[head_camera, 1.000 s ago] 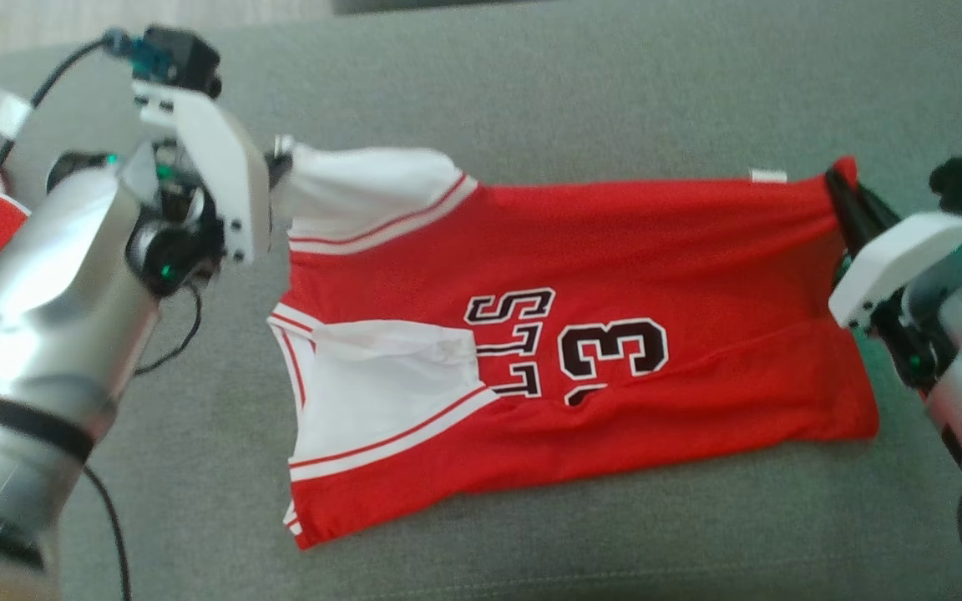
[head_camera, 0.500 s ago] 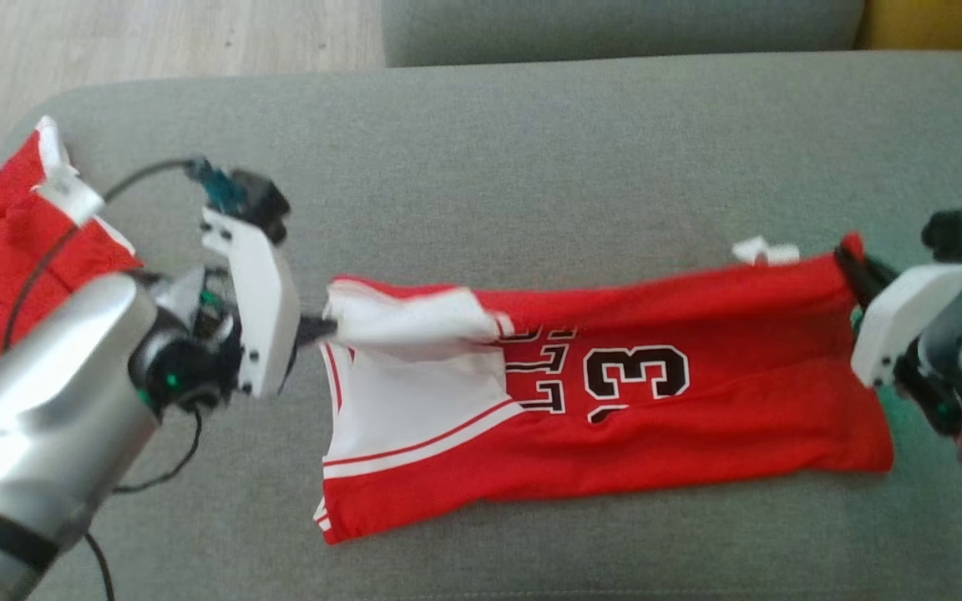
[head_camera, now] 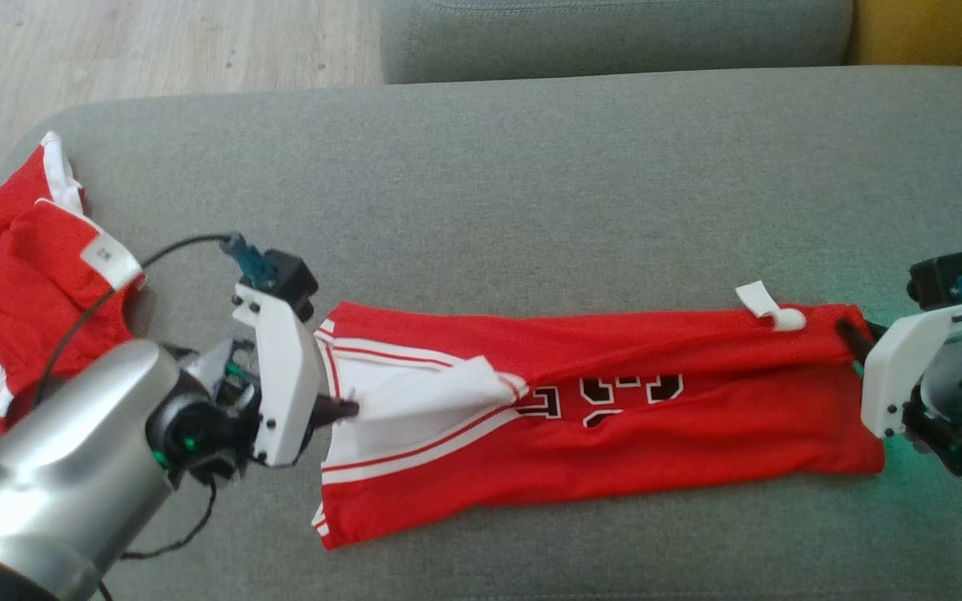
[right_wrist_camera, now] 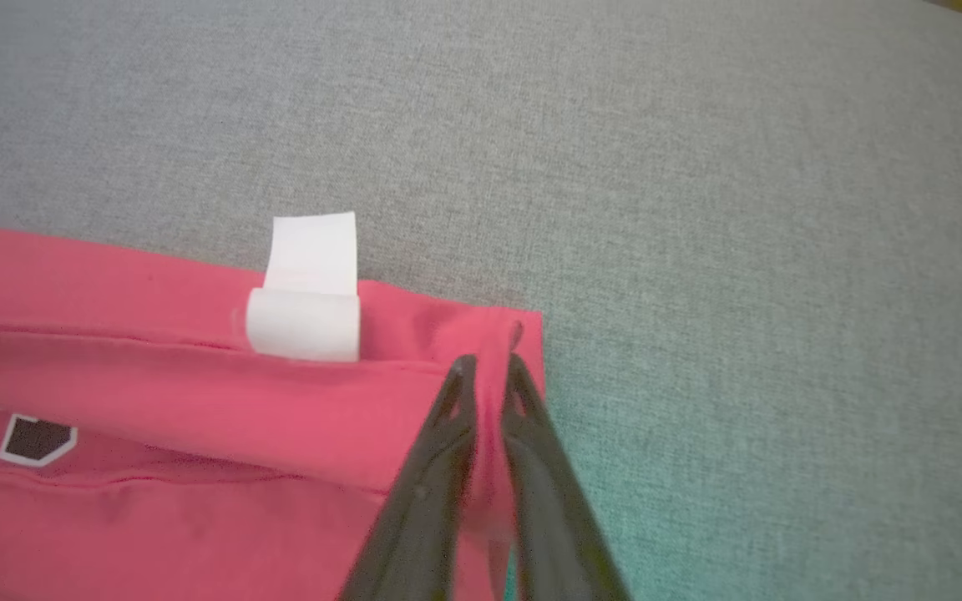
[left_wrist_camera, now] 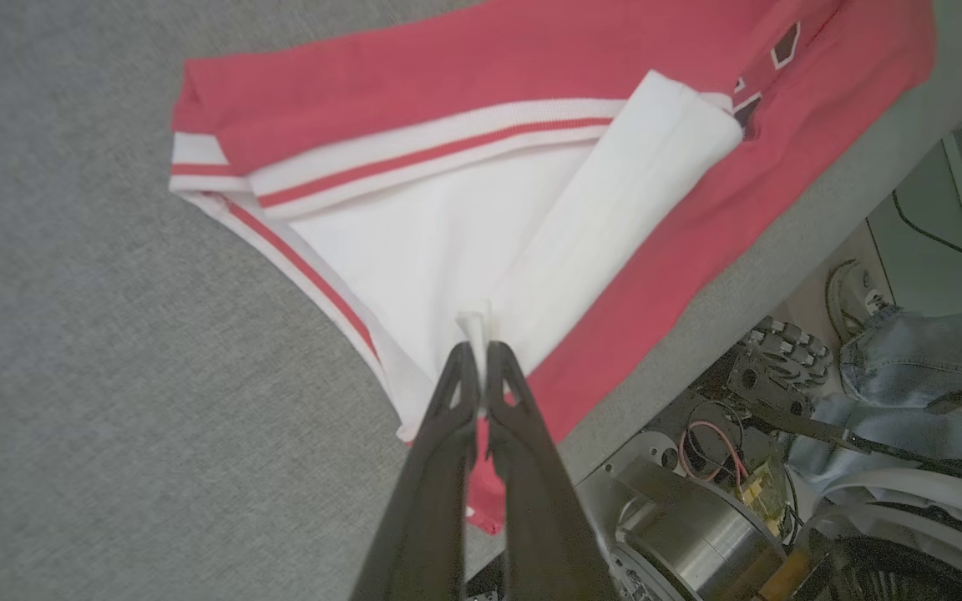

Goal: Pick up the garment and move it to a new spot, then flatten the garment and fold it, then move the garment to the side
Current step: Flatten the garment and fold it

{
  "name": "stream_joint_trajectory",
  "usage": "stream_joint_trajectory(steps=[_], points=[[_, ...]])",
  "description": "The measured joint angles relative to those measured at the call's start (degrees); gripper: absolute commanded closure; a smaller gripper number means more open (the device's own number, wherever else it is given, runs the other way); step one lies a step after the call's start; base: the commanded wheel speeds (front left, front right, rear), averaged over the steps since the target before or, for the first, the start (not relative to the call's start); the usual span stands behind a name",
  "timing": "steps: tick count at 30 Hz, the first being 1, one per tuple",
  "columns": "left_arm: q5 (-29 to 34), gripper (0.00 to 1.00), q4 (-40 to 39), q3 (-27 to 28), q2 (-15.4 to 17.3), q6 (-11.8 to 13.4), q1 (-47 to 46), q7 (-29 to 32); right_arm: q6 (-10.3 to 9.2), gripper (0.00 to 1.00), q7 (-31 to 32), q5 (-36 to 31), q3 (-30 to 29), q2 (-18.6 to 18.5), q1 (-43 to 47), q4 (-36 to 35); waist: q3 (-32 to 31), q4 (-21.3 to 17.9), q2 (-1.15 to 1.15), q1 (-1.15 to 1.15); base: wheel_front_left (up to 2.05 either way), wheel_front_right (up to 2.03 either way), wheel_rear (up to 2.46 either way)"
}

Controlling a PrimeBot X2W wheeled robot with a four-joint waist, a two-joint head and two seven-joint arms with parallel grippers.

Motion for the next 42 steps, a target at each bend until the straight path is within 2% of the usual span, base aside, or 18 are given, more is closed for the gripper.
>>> stream_joint_trajectory(steps=[1,2,6,8,14,17,21,25,27,30,33,36,37,42], points=[[0.0,0.54,0.0,-0.2,0.0,0.0,0.4,0.0,0.0,0.0,0.0,0.0,0.4,0.0,0.0,0.2,-0.1,0.0,0.0,0.0,0.0,0.0,0.0],[-0.1,0.0,-0.1,-0.4,0.0,0.0,0.8,0.1,0.0,0.0,0.0,0.0,0.9,0.0,0.0,0.5,-0.3,-0.1,0.0,0.0,0.0,0.0,0.0],[-0.9,0.0,-0.3,-1.1,0.0,0.0,2.4,0.1,0.0,0.0,-0.4,1.1,2.1,0.0,0.0,0.5,-1.2,-0.3,0.0,0.0,0.0,0.0,0.0],[-0.7,0.0,-0.6,-0.8,0.1,0.0,2.8,-1.9,0.0,0.0,-2.0,1.2,2.5,-0.3,0.0,0.4,-1.7,-0.4,0.0,0.0,0.0,0.0,0.0],[2.0,0.0,-2.1,3.9,0.3,1.6,3.0,-14.5,0.0,0.0,-11.4,3.5,-1.0,-1.1,-0.3,-1.6,-4.0,-0.7,0.0,0.0,0.0,0.0,0.0],[5.7,0.0,-2.7,7.2,0.3,5.0,3.6,-24.9,0.01,0.0,-17.2,4.1,-4.2,-1.0,-0.4,-3.1,-4.8,-0.9,0.0,0.0,0.0,0.0,0.0],[9.9,0.0,-5.1,11.6,0.1,12.0,6.9,-38.7,0.0,0.0,-19.9,2.3,-10.8,-0.5,-0.2,-5.1,-5.3,-1.2,0.0,0.0,0.0,0.0,0.0],[12.6,0.0,-8.3,15.7,-0.2,18.1,13.4,-52.2,0.0,0.0,-19.9,-6.5,-25.3,0.2,2.9,-12.4,-5.5,-1.7,0.0,0.0,0.0,0.0,0.0],[13.6,0.0,-9.4,17.2,-0.4,20.4,16.9,-56.3,0.0,0.0,-20.1,-12.3,-34.2,1.4,7.3,-16.8,-5.6,-1.5,0.0,0.0,0.0,0.0,0.0],[15.8,0.0,-10.5,20.3,-1.7,23.1,21.8,-58.3,0.0,0.0,-20.1,-20.4,-45.5,5.8,17.8,-24.6,-5.7,-1.2,0.0,0.0,0.0,0.0,0.0],[21.6,0.0,-13.7,26.6,-4.5,24.3,26.2,-58.3,0.0,0.0,-20.1,-26.9,-52.6,11.8,28.7,-31.2,-5.6,-1.0,0.0,0.0,0.0,0.0,0.0],[28.9,0.0,-17.2,32.3,-8.6,24.7,30.0,-58.3,0.0,0.0,-20.1,-32.0,-56.7,16.1,35.9,-35.4,-5.4,-1.0,0.0,0.0,0.0,0.0,0.0],[28.9,0.0,-17.2,32.3,-8.6,24.7,30.0,-58.3,0.0,0.0,-20.1,-32.0,-56.7,16.1,35.9,-35.4,-5.4,-1.0,0.0,0.0,0.0,0.0,0.0],[38.4,0.0,-19.2,39.8,-14.6,23.5,37.6,-58.3,0.0,0.0,-20.1,-36.2,-60.2,19.7,39.4,-36.7,-5.4,-1.4,0.0,0.0,0.0,0.0,0.0]])
